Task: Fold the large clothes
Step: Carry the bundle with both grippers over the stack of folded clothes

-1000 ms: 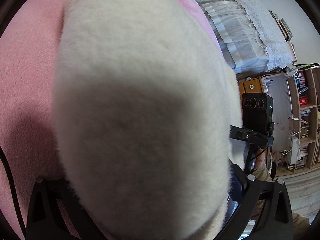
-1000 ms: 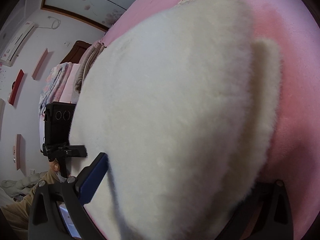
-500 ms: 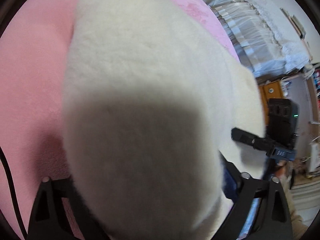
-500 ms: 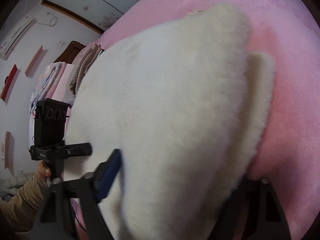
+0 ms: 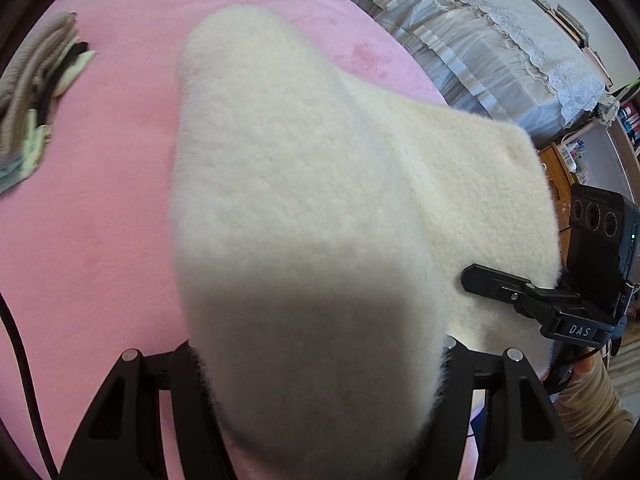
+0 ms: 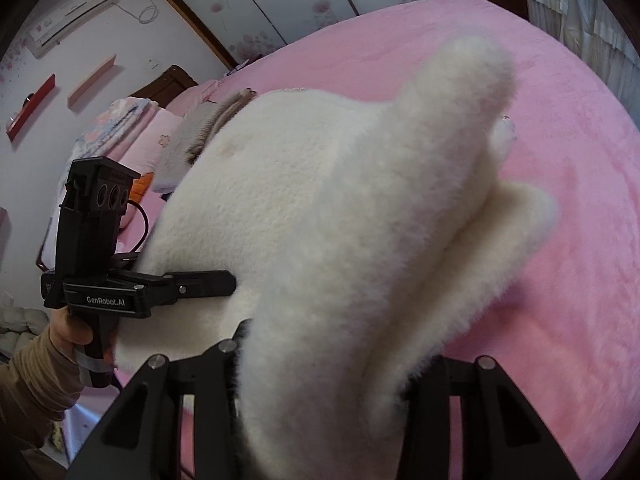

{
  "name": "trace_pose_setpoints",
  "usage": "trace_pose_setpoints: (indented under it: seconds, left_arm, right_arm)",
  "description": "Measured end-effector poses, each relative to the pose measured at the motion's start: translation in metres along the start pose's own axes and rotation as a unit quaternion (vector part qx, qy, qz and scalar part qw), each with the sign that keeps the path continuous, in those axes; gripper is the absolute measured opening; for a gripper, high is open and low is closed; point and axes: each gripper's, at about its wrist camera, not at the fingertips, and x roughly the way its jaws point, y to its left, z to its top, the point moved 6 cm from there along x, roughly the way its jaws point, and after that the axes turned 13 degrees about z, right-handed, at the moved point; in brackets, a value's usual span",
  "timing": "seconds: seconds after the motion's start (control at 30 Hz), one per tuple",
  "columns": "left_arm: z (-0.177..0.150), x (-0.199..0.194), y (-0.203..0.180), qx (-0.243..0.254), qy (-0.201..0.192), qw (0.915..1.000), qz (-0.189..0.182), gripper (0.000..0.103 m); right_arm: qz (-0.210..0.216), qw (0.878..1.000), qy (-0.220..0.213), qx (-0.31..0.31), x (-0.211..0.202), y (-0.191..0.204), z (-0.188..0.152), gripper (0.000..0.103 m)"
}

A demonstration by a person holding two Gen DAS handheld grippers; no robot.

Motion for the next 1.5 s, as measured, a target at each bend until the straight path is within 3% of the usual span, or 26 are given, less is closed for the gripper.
trace_pose_setpoints:
  seconds: [0.17,0.3,0.47,0.63,0.77,0.93,1.0,1.13,1.27,1.33,1.43,1.5]
  left_arm:
    - [0.004,-0.066,0.065,-0.015,-0.018,0.9993,0.03,0.063]
    - [0.018,-0.138,0.139,-0.023,-0.046,0.9966,0.064,0.063]
    - [0.072,-0.206,0.232,-0.039,-0.072,0.9912,0.103,0.064]
    - [0.139,-0.232,0.319,-0.046,-0.091,0.9868,0.125,0.064]
    - [0.186,-0.227,0.389,-0.045,-0.095,0.9842,0.142,0.064]
    - [0.227,-0.183,0.442,-0.051,-0.088,0.9816,0.161,0.065]
    - [0.236,-0.154,0.463,-0.064,-0.075,0.9808,0.168,0.065]
    - [0.241,-0.103,0.507,-0.099,-0.054,0.9767,0.183,0.07]
    - [0.238,-0.093,0.543,-0.119,-0.092,0.9744,0.167,0.086]
    - [0.235,-0.093,0.558,-0.117,-0.114,0.9706,0.177,0.103]
    - [0.227,-0.089,0.57,-0.14,-0.125,0.972,0.141,0.103]
    - [0.224,-0.095,0.57,-0.127,-0.142,0.9695,0.154,0.103]
  right_arm:
    - [0.044,0.999,-0.005,-0.022,0.033,0.061,0.029,0.042]
    - [0.086,0.995,-0.016,-0.053,0.068,0.121,0.077,0.042]
    - [0.12,0.989,-0.017,-0.086,0.13,0.185,0.16,0.042]
    - [0.135,0.986,-0.026,-0.099,0.198,0.22,0.237,0.042]
    - [0.128,0.985,-0.036,-0.105,0.248,0.226,0.28,0.042]
    - [0.131,0.988,-0.044,-0.074,0.32,0.2,0.315,0.042]
    - [0.126,0.989,-0.036,-0.063,0.351,0.187,0.32,0.042]
    - [0.124,0.992,-0.025,-0.026,0.396,0.148,0.3,0.042]
    - [0.148,0.987,-0.067,0.0,0.406,0.128,0.289,0.044]
    - [0.142,0.988,-0.062,-0.009,0.406,0.12,0.283,0.047]
    - [0.121,0.991,-0.034,-0.05,0.404,0.126,0.279,0.056]
    - [0.105,0.992,-0.025,-0.059,0.395,0.126,0.281,0.061]
